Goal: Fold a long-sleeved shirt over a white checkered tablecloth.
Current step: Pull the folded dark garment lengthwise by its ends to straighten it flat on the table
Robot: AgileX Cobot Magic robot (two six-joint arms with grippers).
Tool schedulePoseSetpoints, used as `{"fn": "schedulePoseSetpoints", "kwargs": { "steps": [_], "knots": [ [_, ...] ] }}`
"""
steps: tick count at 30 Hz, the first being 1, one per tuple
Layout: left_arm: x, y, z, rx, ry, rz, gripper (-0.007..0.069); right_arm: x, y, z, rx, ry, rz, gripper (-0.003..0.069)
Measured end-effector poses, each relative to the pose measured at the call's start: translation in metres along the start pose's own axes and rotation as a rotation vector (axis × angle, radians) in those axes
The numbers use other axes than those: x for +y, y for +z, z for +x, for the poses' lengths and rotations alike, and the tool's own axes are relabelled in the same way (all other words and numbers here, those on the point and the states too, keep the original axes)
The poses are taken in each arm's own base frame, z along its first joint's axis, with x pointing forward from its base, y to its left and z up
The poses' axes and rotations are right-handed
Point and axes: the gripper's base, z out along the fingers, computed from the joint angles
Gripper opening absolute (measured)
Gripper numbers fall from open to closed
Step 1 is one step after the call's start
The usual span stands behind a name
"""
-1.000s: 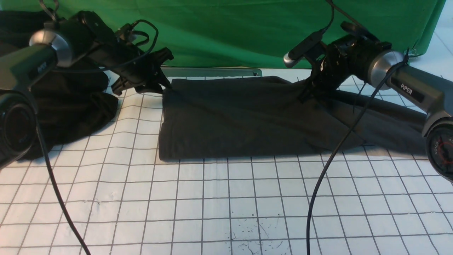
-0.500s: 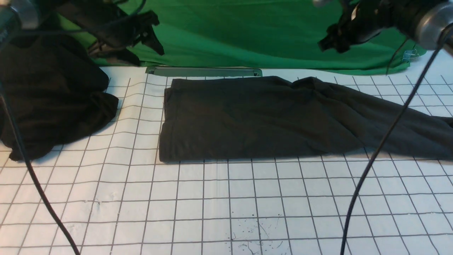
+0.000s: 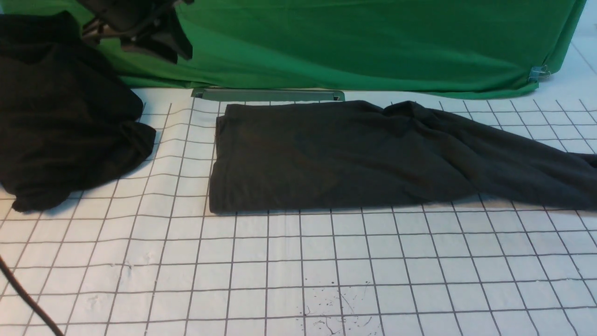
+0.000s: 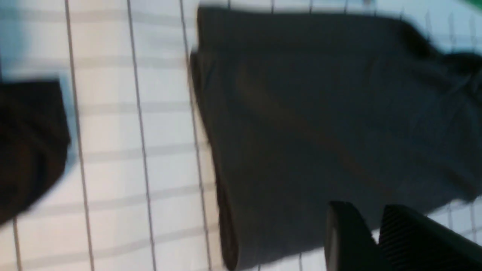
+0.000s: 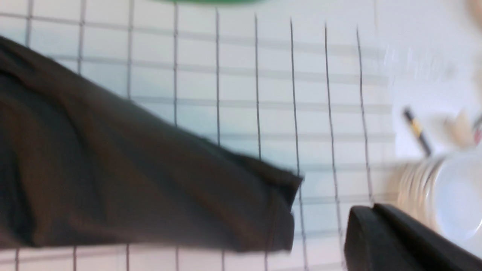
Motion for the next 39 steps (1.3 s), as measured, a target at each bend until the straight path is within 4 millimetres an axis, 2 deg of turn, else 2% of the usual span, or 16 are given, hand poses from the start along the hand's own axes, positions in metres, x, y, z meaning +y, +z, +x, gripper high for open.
{"fn": "schedulePoseSetpoints", "kwargs": {
  "steps": [1, 2, 3, 4, 5, 6, 9, 13, 14, 16, 23, 28, 31, 35, 36, 39],
  "knots": [
    [0.002, 0.004, 0.011, 0.041, -0.006, -0.010, 0.0093, -0.011, 0.006, 0.010, 0.038, 0.038, -0.025, -0.0006],
    [0.002, 0.001, 0.011, 0.037, -0.005, -0.009, 0.0093, -0.010, 0.007, 0.011, 0.044, 0.041, -0.034, -0.0006],
    [0.005, 0.013, 0.030, 0.118, -0.020, -0.021, 0.0070, -0.027, 0.024, 0.031, 0.122, 0.099, -0.063, 0.0003],
    [0.005, 0.013, 0.032, 0.124, -0.019, -0.023, 0.0068, -0.030, 0.024, 0.032, 0.121, 0.102, -0.060, 0.0005],
    [0.005, 0.024, 0.047, 0.191, -0.022, -0.032, 0.0066, -0.042, 0.044, 0.051, 0.179, 0.151, -0.075, 0.0038],
    [0.006, 0.027, 0.050, 0.205, -0.023, -0.035, 0.0066, -0.045, 0.047, 0.053, 0.175, 0.160, -0.071, 0.0050],
    [0.004, 0.050, 0.069, 0.264, 0.006, -0.071, 0.0101, -0.060, 0.083, 0.082, 0.192, 0.229, -0.065, 0.0197],
    [-0.005, 0.067, 0.077, 0.248, 0.055, -0.093, 0.0195, -0.063, 0.110, 0.091, 0.152, 0.254, -0.056, 0.0390],
    [-0.005, 0.068, 0.077, 0.248, 0.057, -0.092, 0.0195, -0.063, 0.111, 0.091, 0.150, 0.255, -0.057, 0.0399],
    [-0.008, 0.071, 0.074, 0.210, 0.058, -0.083, 0.0264, -0.058, 0.128, 0.089, 0.129, 0.260, -0.066, 0.0419],
    [-0.008, 0.073, 0.072, 0.182, 0.053, -0.076, 0.0357, -0.044, 0.176, 0.093, 0.130, 0.248, -0.081, 0.0421],
    [-0.008, 0.074, 0.071, 0.169, 0.053, -0.076, 0.0363, -0.042, 0.190, 0.099, 0.155, 0.251, -0.086, 0.0421],
    [-0.008, 0.074, 0.069, 0.151, 0.054, -0.075, 0.0363, -0.041, 0.199, 0.104, 0.183, 0.253, -0.093, 0.0386],
    [-0.008, 0.074, 0.068, 0.141, 0.054, -0.074, 0.0363, -0.040, 0.204, 0.106, 0.195, 0.255, -0.098, 0.0269],
    [-0.008, 0.074, 0.068, 0.140, 0.054, -0.074, 0.0363, -0.039, 0.205, 0.107, 0.199, 0.258, -0.102, 0.0193],
    [-0.008, 0.074, 0.068, 0.138, 0.055, -0.074, 0.0363, -0.038, 0.204, 0.107, 0.201, 0.252, -0.112, 0.0043]
  ]
}}
